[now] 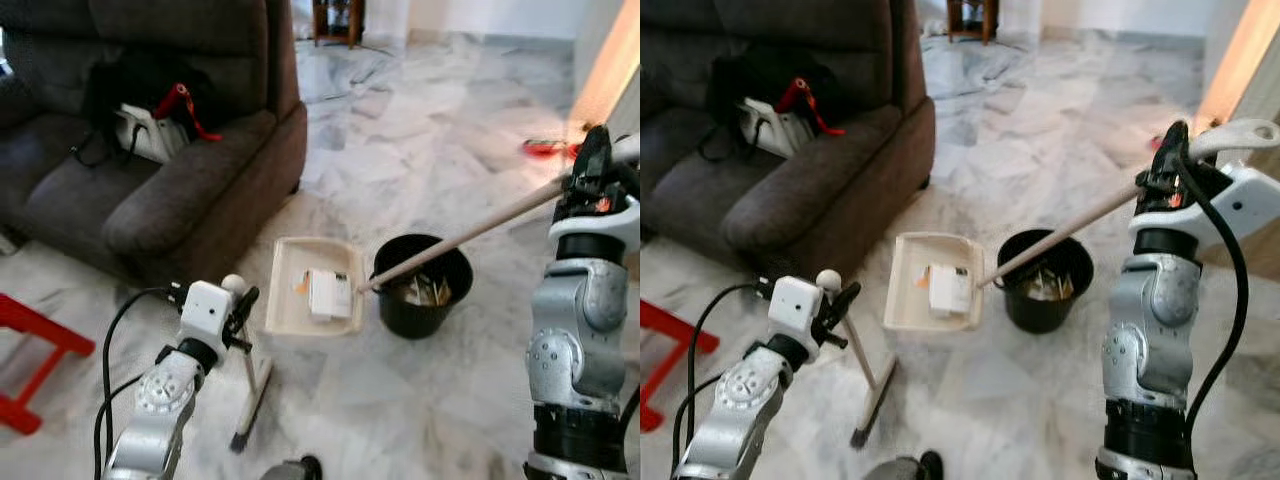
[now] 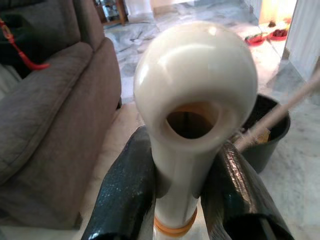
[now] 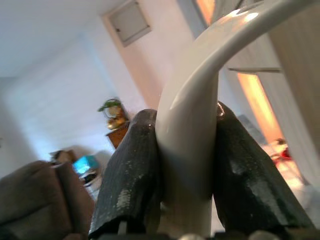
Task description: Sweep floor
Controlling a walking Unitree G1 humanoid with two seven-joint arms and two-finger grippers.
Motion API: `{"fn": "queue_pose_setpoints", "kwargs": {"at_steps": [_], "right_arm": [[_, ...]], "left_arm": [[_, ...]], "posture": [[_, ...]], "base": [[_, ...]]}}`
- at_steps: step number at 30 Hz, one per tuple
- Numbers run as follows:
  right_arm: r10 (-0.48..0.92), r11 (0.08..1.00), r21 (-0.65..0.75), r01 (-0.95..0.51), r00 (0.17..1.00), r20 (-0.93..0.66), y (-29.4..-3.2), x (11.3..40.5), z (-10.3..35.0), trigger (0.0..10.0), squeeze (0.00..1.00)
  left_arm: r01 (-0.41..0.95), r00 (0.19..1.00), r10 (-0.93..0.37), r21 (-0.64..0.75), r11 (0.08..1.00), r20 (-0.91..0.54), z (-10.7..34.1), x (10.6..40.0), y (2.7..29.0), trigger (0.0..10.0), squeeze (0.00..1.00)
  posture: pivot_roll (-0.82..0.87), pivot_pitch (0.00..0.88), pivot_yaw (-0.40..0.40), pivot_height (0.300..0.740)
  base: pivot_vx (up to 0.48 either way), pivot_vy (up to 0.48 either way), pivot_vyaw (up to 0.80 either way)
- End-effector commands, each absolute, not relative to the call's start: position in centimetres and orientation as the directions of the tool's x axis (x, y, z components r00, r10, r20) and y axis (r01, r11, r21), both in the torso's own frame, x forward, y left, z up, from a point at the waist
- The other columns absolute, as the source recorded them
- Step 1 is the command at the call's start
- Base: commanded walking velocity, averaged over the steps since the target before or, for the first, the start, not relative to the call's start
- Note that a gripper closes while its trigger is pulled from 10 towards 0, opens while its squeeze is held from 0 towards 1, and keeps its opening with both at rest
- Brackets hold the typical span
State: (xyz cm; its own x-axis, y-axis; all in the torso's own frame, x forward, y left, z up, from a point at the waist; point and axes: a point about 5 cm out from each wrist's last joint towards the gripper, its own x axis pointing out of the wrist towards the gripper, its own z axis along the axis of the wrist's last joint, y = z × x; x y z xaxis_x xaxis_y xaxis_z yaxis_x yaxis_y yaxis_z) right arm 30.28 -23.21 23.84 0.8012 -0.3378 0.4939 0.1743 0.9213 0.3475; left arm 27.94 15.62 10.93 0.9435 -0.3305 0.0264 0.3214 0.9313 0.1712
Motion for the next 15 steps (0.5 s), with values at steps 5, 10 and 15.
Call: {"fn": "queue_pose_setpoints", "kwargs": {"at_steps": [5, 10, 15], "right_arm": [[-0.335, 0.931, 0.322, 0.170, 0.746, 0.575, -23.00, 30.49, 25.56, 10.0, 0.00], [-0.324, 0.938, 0.300, 0.173, 0.744, 0.584, -22.78, 30.83, 25.93, 10.0, 0.00], [-0.322, 0.938, 0.302, 0.170, 0.746, 0.583, -22.55, 31.07, 25.98, 10.0, 0.00]], "left_arm": [[0.321, 0.937, -0.339, 0.176, 0.931, 0.086, 12.00, 28.13, 15.50, 10.0, 0.00], [0.310, 0.940, -0.330, 0.180, 0.933, 0.090, 12.10, 28.22, 15.50, 10.0, 0.00], [0.299, 0.943, -0.319, 0.183, 0.937, 0.093, 12.16, 28.38, 15.62, 10.0, 0.00]], "posture": [[0.09, 0.089, 0.054, 0.740], [0.09, 0.077, 0.053, 0.740], [0.10, 0.068, 0.053, 0.740]], "base": [[0.000, 0.000, 0.00], [0.000, 0.000, 0.00], [0.000, 0.000, -0.32]]}}
